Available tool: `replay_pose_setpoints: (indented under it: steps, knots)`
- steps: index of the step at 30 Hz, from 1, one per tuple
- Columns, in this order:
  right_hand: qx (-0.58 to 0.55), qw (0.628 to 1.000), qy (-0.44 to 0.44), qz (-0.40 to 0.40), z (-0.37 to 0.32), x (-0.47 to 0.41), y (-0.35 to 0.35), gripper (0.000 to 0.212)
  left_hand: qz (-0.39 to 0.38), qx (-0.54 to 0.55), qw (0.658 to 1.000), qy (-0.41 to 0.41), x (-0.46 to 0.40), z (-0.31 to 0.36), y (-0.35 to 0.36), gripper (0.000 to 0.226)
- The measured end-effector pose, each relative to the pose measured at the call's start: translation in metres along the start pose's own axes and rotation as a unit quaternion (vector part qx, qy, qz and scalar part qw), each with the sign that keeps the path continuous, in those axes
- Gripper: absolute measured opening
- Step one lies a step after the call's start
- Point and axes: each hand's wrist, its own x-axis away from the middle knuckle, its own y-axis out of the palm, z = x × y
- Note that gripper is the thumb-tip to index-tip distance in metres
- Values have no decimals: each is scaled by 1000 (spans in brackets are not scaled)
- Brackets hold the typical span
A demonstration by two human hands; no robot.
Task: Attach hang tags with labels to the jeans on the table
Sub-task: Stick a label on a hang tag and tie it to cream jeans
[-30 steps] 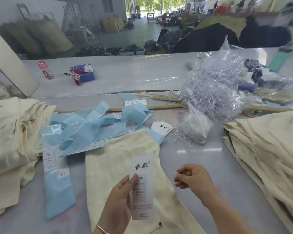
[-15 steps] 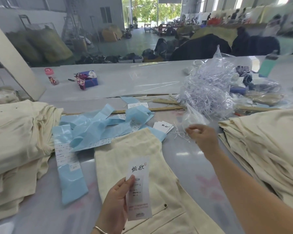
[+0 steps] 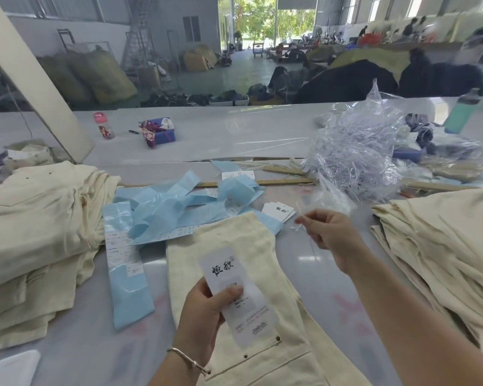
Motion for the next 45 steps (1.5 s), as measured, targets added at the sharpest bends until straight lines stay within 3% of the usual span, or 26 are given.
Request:
replay_pose_setpoints:
  steps: [8,12,16,24,28,31,35,38,42,45]
  knots:
    - [94,988,-119,-36,-11,57,39,9,-29,-128,984,117,0,14,20,37]
    - [291,936,-198,-5,-15,73,56,13,-39,-172,970,167,7,21,25,27]
    - [363,910,-202,21,-22,83,68,14,-55,-199,957,203,18,27,25,23]
    - [364,913,-183,30,-23,97,77,18,-85,-198,949,230,36,35,18,22]
    - [314,934,-171,5,-21,109,78,15,-56,-135,968,206,37,42,12,45]
    - [295,939,-178,1,-17,120,81,16,-73,-105,978,167,35,46,11,26]
    - [263,949,-172,14,-15,132,82,18,-96,-133,971,176,39,43,11,10]
    - [268,950,-157,16,-13,138,84,23,-72,-212,946,236,39,40,13,12]
    - [308,940,-142,44,-7,144,84,20,-22,-381,854,354,40,38,12,17]
    - [322,935,-122,86,-2,151,78,10,-24,-425,833,353,36,39,4,15]
